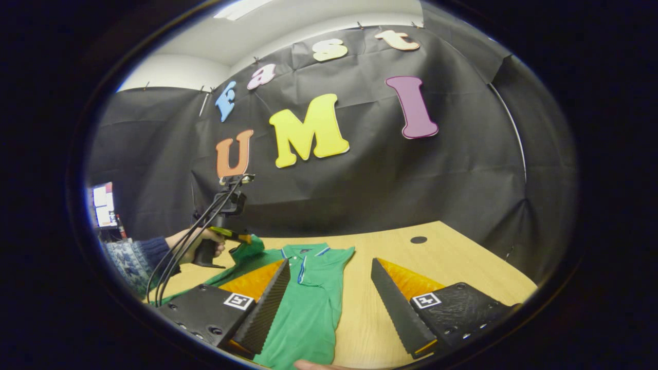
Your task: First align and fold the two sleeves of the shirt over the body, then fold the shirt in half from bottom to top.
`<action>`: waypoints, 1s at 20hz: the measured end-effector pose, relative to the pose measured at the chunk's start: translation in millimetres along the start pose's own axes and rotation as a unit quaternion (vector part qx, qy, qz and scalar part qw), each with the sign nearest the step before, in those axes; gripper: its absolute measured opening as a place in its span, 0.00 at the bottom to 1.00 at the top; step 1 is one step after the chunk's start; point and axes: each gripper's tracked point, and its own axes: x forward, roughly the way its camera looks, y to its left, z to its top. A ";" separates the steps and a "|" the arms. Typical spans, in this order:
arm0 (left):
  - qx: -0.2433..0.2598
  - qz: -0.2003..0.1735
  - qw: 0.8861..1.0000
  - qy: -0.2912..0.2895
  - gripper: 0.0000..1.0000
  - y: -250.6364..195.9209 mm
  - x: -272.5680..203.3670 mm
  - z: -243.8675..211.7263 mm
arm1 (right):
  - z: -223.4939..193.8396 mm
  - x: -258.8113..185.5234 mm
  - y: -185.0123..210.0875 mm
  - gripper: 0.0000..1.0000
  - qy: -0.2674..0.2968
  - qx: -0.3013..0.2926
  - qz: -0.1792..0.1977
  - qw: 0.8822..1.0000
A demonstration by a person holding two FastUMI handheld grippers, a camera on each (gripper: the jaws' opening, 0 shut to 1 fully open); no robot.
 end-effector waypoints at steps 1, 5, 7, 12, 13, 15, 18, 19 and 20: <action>0.006 -0.001 1.000 -0.001 0.09 -7.5 -0.7 0.9 | 0.6 -0.6 -0.2 0.96 0.000 0.003 0.000 1.000; 0.025 -0.005 1.000 0.002 0.10 -31.2 -3.2 -1.1 | 2.7 -3.0 -7.6 0.96 -0.003 0.025 -0.004 1.000; 0.022 -0.015 1.000 -0.003 0.14 -43.6 -6.0 1.0 | 4.0 -3.8 -9.2 0.91 -0.003 0.029 -0.005 1.000; -0.029 -0.060 0.997 -0.046 1.00 -68.7 -22.2 26.5 | -1.8 -1.1 -9.2 0.96 0.006 0.027 -0.008 1.000; -0.034 -0.060 0.996 -0.050 1.00 -68.4 -25.5 29.9 | -3.1 -1.1 -9.1 0.96 0.011 0.027 -0.013 1.000; -0.040 -0.064 0.996 -0.053 1.00 -68.4 -36.1 32.3 | -3.7 -4.0 -5.4 0.92 0.016 0.031 -0.010 0.999; -0.044 -0.076 0.994 -0.068 1.00 -63.3 -64.4 38.2 | -2.5 -12.5 2.0 0.96 0.020 0.026 -0.010 0.999; -0.044 -0.082 0.993 -0.073 1.00 -60.0 -77.3 38.8 | 2.7 -17.1 4.5 0.96 0.016 0.019 -0.013 1.000; -0.042 -0.083 0.992 -0.081 1.00 -53.9 -89.8 40.1 | 9.3 -25.1 8.5 0.96 0.009 0.014 -0.016 1.000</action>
